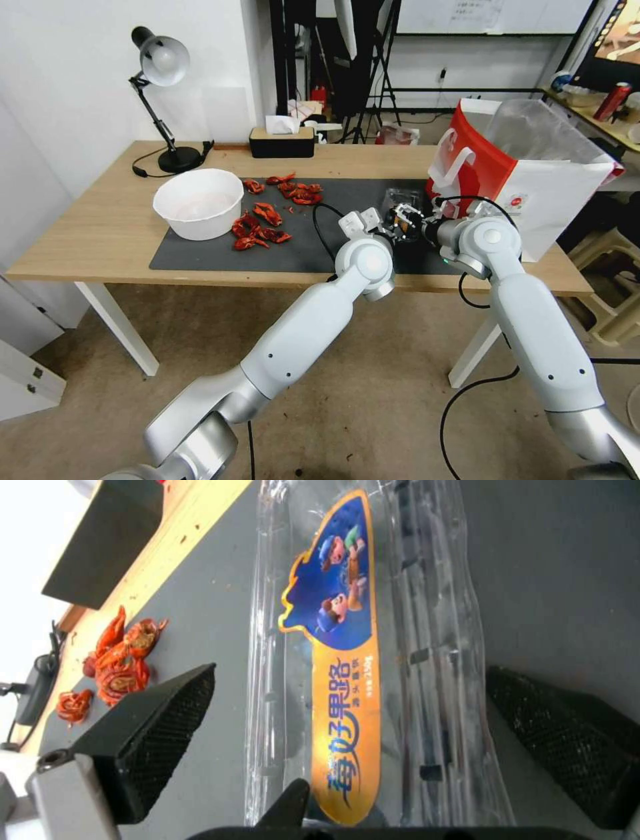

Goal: Close the takeout container lid, then place the container into the takeout bag.

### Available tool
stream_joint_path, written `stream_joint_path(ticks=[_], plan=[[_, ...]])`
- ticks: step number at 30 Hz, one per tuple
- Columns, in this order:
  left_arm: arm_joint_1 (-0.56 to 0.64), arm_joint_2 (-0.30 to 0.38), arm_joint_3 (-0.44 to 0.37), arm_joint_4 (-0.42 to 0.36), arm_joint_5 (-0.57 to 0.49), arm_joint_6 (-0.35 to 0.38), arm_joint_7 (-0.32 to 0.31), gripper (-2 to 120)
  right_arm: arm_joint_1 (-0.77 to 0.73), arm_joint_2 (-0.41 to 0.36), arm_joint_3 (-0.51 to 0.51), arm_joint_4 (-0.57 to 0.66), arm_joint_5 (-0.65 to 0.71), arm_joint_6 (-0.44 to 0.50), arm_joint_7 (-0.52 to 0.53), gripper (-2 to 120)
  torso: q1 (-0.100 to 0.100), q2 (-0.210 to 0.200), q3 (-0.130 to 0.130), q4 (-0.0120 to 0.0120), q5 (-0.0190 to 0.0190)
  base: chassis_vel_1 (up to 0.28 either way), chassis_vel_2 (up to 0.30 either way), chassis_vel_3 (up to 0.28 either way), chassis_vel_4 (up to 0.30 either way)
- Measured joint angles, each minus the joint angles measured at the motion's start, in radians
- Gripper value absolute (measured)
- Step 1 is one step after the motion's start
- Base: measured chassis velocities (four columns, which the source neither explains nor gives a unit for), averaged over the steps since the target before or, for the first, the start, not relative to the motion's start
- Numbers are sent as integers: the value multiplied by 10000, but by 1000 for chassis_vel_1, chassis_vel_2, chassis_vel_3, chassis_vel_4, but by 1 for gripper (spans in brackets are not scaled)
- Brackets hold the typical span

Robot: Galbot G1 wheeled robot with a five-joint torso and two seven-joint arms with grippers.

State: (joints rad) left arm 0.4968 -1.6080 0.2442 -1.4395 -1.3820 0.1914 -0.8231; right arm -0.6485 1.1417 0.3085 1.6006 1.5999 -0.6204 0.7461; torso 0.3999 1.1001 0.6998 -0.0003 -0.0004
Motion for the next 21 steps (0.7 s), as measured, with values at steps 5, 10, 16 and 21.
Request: stream_joint_path(ticks=[5,10,16,21], plan=[[23,0,-13,-41,0,0,-8,0,32,75,1,-94,12,-87,0,100,-2,2,-1,-1,-2,0,0,0,0],[28,0,-9,-64,-6,0,-15,0,72,101,0,-191,31,-139,-16,97,-3,4,-2,-2,-3,0,0,0,0],[25,0,11,-110,-22,0,-22,0,79,107,1,-269,80,-232,-23,80,-3,5,-2,-4,1,0,0,0,0],[35,0,26,-198,-41,0,-43,0,55,112,1,-298,79,-254,6,65,-2,3,0,-4,3,0,0,0,0]])
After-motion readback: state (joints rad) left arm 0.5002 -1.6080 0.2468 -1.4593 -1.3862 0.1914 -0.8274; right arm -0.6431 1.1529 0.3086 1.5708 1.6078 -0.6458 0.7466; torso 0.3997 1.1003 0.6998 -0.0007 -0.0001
